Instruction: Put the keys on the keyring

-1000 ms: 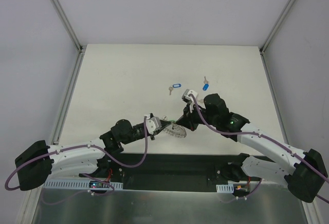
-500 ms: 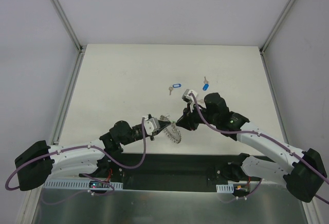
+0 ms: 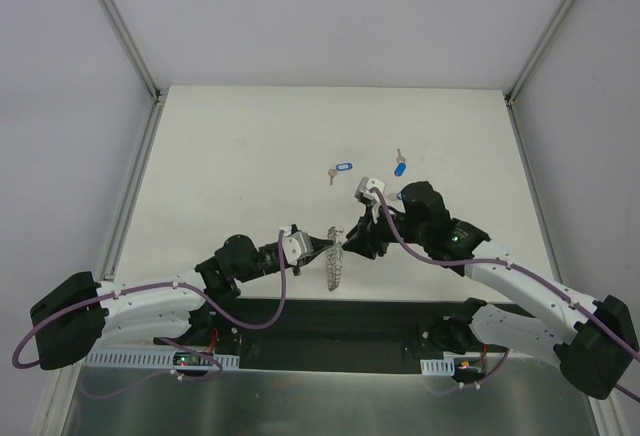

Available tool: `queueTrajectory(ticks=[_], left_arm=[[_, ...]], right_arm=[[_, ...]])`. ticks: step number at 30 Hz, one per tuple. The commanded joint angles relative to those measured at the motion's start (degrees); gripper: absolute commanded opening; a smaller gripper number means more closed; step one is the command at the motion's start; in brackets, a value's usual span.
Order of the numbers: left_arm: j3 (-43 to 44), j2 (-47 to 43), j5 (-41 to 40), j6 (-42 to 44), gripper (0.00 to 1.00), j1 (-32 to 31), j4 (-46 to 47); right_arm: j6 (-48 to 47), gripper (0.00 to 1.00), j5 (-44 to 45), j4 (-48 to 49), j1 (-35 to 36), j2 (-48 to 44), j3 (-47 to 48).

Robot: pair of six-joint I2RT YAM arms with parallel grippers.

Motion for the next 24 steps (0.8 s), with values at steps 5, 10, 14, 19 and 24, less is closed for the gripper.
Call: queueTrajectory(ticks=[5, 10, 14, 19, 24], left_arm=[[0.9, -0.3, 2.9, 0.4, 0.00, -0.5, 5.5], [0.9, -0.3, 2.9, 0.3, 0.00, -0.5, 6.0], [0.8, -0.7, 2.6, 0.2, 0.00, -0.5, 6.2], [0.4, -0.6, 2.5, 0.2, 0.00, -0.6, 6.7], [-0.5, -0.8, 1.4, -0.5, 0.00, -0.5, 7.3]], right_arm=[[-2.5, 0.35, -5.4, 1.5, -0.1, 1.8, 2.3], [-2.8, 0.31, -6.3, 1.7, -0.1, 3.3, 2.5], [-3.0, 0.18, -7.0, 2.0, -0.2, 3.8, 2.4], [-3.4, 0.01, -6.8, 2.2, -0.1, 3.0, 1.8], [-3.5, 0.01, -6.1, 1.1, -0.1, 2.6, 2.0]])
